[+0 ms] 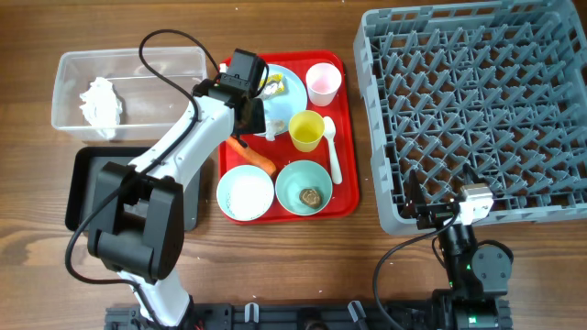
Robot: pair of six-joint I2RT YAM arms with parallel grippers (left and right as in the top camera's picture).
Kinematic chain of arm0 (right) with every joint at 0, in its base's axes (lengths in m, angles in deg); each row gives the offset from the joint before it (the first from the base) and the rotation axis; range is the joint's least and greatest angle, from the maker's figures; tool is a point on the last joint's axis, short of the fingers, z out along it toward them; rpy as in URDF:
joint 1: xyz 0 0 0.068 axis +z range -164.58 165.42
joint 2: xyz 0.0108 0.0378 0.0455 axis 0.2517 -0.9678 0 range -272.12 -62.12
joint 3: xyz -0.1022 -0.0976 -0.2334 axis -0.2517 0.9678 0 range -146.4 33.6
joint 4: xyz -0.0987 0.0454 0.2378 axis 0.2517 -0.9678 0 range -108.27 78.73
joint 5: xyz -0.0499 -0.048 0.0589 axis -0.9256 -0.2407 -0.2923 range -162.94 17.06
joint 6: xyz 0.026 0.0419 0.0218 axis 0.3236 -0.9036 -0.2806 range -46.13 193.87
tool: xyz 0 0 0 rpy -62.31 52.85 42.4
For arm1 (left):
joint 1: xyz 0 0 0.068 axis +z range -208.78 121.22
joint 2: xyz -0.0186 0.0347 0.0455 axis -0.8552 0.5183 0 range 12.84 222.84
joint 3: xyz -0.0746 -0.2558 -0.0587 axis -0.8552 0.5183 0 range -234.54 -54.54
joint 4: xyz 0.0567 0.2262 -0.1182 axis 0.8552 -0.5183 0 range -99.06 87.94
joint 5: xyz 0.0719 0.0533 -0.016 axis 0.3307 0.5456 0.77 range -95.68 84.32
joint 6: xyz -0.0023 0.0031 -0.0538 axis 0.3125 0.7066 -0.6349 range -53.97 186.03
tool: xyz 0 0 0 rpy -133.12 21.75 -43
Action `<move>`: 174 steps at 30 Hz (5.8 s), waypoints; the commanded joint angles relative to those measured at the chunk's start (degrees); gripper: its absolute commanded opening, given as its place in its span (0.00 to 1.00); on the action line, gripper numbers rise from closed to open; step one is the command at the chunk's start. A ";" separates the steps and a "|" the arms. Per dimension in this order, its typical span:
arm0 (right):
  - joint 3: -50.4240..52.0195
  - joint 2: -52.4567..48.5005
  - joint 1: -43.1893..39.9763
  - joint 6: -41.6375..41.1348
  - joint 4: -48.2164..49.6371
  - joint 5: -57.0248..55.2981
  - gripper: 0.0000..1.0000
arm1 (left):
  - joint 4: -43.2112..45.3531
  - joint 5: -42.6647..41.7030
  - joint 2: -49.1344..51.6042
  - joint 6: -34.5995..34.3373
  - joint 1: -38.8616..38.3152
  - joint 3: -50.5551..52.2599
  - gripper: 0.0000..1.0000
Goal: Sort waste into correct bins and load items into the dishwasher rack
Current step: 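Move the left gripper to the plate and grasp the red wrapper, then carry the red wrapper to the clear bin and release it, then return the left gripper to the plate and grasp the yellow wrapper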
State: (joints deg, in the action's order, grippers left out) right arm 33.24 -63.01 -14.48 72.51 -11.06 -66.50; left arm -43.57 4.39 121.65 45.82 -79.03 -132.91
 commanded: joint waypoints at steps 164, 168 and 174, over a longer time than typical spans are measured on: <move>0.07 0.35 -0.13 0.50 0.26 0.94 1.00 | 18.45 -5.09 2.51 -2.73 3.15 -0.02 0.68; 0.07 0.35 -0.13 0.48 0.26 0.94 1.00 | 19.15 -5.09 4.55 -2.75 3.10 -0.02 0.68; 0.07 0.35 -0.13 0.50 0.26 0.94 1.00 | 20.35 -5.11 4.90 -2.75 3.10 -0.02 0.69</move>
State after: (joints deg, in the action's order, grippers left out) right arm 33.24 -63.01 -14.48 72.51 -11.06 -66.50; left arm -23.79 -0.68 125.83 42.41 -75.82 -132.82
